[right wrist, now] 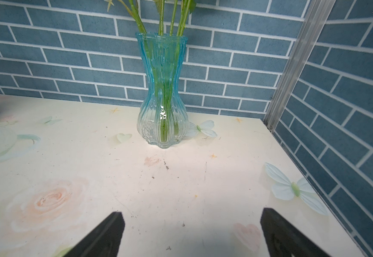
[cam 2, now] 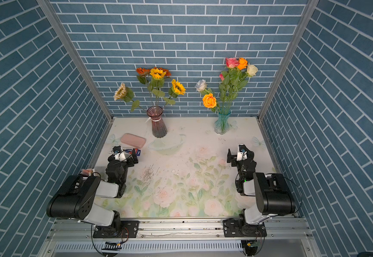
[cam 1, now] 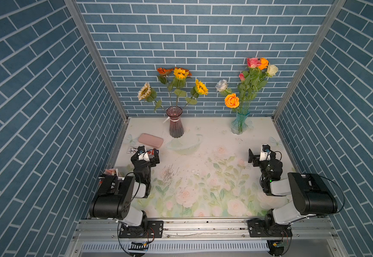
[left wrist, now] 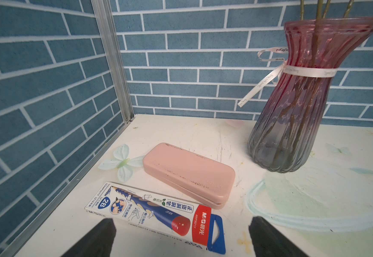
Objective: Arrange the flowers in different vases according to their variety
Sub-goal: Reset both arms
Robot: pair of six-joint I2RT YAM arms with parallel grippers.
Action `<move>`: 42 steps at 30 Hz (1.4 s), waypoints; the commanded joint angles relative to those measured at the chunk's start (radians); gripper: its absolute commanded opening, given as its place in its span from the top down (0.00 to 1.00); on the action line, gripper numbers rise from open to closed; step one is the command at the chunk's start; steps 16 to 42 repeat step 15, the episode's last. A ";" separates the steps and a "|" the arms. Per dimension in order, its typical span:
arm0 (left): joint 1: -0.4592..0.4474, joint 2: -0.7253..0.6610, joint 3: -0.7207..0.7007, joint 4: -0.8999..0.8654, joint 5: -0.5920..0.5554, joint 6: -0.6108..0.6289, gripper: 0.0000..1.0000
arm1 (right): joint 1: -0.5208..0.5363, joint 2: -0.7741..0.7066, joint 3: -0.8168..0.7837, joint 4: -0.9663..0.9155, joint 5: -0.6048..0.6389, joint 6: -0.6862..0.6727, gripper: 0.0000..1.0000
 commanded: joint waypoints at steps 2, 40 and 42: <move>0.004 -0.001 0.007 0.017 0.009 0.008 0.00 | 0.004 -0.003 -0.009 0.001 0.013 -0.003 0.00; 0.003 -0.001 0.006 0.018 0.009 0.008 0.00 | 0.005 -0.001 -0.006 -0.005 0.021 0.001 0.00; 0.003 -0.001 0.006 0.018 0.009 0.008 0.00 | 0.005 -0.001 -0.006 -0.005 0.021 0.001 0.00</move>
